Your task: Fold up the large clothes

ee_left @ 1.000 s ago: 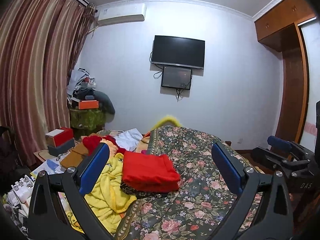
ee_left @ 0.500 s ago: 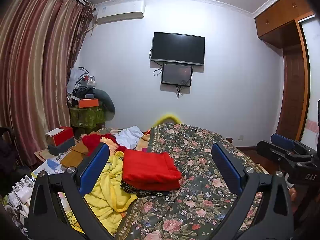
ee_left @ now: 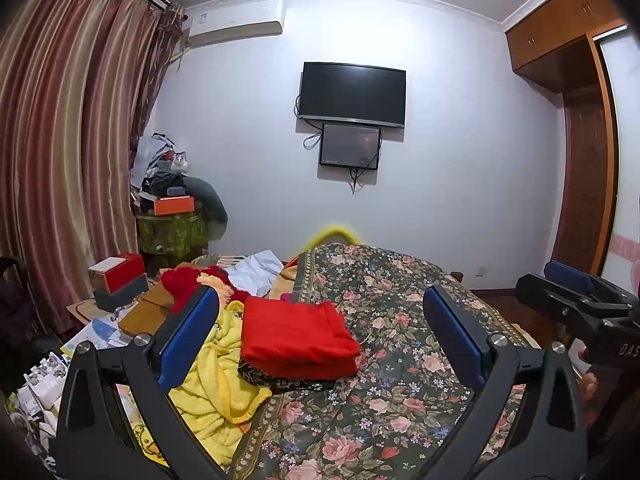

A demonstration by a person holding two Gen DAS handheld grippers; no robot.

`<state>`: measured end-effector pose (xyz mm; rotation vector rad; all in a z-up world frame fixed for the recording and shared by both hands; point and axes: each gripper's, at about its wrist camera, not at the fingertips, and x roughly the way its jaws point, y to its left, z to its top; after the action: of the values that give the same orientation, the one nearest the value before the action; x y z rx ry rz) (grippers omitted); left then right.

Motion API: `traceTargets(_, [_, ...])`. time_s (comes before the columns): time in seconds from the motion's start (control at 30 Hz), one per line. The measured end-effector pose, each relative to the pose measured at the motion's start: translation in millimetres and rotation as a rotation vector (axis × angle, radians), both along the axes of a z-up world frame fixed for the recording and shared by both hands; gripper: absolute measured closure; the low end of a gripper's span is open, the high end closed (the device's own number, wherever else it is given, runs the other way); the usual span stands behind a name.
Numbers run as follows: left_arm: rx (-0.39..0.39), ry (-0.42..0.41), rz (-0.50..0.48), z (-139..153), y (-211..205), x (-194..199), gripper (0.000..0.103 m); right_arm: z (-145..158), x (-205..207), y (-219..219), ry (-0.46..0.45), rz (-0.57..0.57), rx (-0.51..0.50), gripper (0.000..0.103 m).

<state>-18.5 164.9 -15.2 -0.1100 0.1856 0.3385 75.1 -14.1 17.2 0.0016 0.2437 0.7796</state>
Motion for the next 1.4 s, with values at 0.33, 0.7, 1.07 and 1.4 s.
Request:
traceTargets(0.33, [0.002, -0.011, -0.007, 3.5, -2.3, -1.9, 0.0, 0.3, 0.0, -0.8, 0.006, 0.001, 0.001, 0.0])
traceTargets(0.7, [0.008, -0.011, -0.015, 4.0, -4.8, 1.1, 0.0, -0.8, 0.7, -4.5, 0.016, -0.006, 0.008, 0.0])
traceTargets(1.07, [0.002, 0.007, -0.055, 3.6, -3.2, 5.1, 0.0, -0.7, 1.8, -8.4, 0.024, -0.016, 0.024, 0.0])
traceTargets(1.4, [0.014, 0.009, -0.061, 0.8, -5.0, 4.7, 0.0, -2.2, 3.6, -8.3, 0.033, -0.03, 0.025, 0.0])
